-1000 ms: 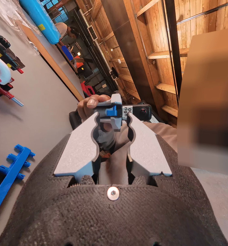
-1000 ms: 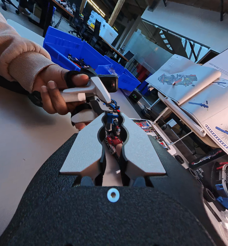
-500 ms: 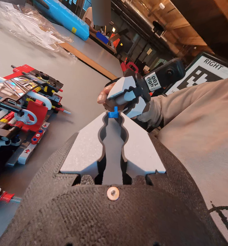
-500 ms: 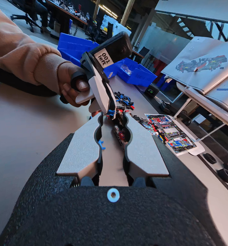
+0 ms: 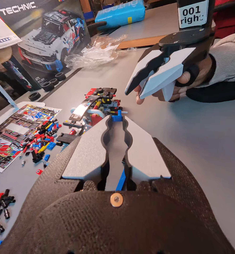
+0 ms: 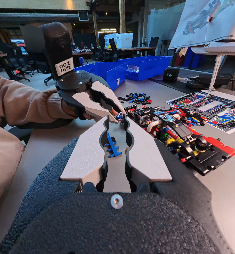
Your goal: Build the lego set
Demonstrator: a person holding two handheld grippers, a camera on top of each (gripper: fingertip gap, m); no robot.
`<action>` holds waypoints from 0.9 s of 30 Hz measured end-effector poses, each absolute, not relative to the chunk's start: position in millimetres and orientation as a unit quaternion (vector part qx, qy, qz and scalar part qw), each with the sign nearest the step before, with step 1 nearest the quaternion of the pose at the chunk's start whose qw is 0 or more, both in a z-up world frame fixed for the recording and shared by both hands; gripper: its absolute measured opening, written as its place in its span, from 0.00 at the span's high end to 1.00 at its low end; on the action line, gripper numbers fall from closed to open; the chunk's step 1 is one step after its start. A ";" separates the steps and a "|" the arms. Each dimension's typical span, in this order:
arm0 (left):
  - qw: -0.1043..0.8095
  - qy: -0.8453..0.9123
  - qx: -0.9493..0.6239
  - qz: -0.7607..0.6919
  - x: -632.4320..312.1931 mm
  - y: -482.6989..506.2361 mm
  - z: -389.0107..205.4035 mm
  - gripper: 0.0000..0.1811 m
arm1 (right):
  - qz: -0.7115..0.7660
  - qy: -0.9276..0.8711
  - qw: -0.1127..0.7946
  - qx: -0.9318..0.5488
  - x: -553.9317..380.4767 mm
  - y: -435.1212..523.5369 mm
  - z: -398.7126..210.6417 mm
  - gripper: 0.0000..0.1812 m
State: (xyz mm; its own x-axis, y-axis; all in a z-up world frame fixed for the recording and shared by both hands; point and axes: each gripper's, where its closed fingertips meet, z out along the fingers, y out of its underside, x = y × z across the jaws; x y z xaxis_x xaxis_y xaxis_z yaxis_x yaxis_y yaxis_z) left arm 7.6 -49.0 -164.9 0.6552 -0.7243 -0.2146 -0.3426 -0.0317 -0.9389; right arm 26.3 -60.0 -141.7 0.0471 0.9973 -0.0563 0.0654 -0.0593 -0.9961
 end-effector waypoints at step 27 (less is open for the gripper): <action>0.627 0.396 -0.658 -0.128 11.5 -51.0 -155.8 0.93 | 0.593 -0.395 0.352 -0.607 6.8 -54.5 -151.2 0.90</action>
State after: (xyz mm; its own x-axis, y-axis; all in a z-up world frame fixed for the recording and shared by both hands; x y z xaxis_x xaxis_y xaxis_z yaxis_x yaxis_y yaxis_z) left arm 11.5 -51.0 -155.8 0.6535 -0.6818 -0.3289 -0.3614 0.1008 -0.9269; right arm 6.8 -54.5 -151.2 -0.0144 0.8973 -0.4412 0.0618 -0.4396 -0.8961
